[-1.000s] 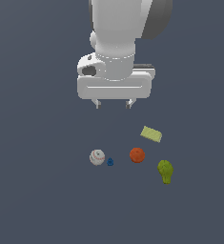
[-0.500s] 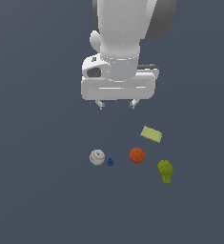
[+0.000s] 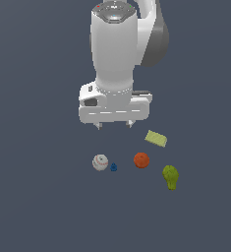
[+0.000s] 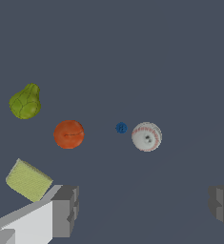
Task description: Pick up a designated object from a clutter of objects.
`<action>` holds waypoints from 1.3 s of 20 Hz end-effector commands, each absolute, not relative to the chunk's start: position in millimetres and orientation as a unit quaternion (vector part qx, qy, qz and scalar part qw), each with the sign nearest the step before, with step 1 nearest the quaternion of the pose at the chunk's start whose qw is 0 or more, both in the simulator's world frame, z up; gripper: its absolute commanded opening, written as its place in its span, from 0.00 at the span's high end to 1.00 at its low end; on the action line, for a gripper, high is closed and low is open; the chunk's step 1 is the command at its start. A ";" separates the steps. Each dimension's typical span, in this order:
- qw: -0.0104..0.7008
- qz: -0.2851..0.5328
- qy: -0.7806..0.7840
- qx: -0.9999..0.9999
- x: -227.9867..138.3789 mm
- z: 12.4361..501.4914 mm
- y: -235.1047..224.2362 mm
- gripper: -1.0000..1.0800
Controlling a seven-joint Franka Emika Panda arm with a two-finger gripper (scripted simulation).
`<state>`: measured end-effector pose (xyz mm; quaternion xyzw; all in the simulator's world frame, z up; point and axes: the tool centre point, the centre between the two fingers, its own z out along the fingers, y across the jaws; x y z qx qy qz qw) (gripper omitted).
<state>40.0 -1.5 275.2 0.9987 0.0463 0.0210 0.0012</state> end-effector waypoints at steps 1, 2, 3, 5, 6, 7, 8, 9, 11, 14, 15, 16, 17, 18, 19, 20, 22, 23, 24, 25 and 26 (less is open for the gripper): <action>0.001 0.018 0.054 0.998 47.0 252.8 -9.9 0.04; 0.001 0.017 0.058 0.998 49.9 242.7 -13.7 0.04; 0.001 0.015 0.062 0.998 52.7 231.8 -17.8 0.04; 0.000 0.013 0.070 0.997 57.8 208.8 -26.5 0.04; 0.000 0.011 0.074 0.997 59.8 197.8 -30.6 0.04; 0.000 0.010 0.077 0.997 61.5 187.2 -34.6 0.04; 0.000 0.009 0.081 0.997 62.9 177.2 -38.3 0.04; 0.000 0.008 0.084 0.996 63.9 167.7 -41.9 0.04; 0.000 0.006 0.090 0.996 65.4 150.5 -48.3 0.04; 0.000 0.004 0.097 0.995 66.3 129.1 -56.2 0.04; 0.000 0.003 0.099 0.995 66.4 123.2 -58.4 0.04; 0.000 0.002 0.101 0.995 66.5 117.9 -60.3 0.04; 0.000 0.002 0.102 0.995 66.4 113.2 -62.1 0.04; 0.000 0.001 0.104 0.995 66.4 109.2 -63.5 0.04; 0.000 0.001 0.105 0.994 66.3 105.7 -64.8 0.04; 0.000 0.001 0.106 0.994 66.2 102.9 -65.8 0.04; 0.000 0.000 0.107 0.994 66.1 99.1 -67.2 0.04; 0.000 0.000 0.107 0.994 66.0 98.2 -67.6 0.04; 0.000 0.000 0.107 0.994 66.0 97.9 -67.9 0.04; 0.000 -0.001 0.106 0.994 65.6 99.1 -67.3 0.04; 0.000 -0.001 0.106 0.994 65.6 98.7 -67.3 0.04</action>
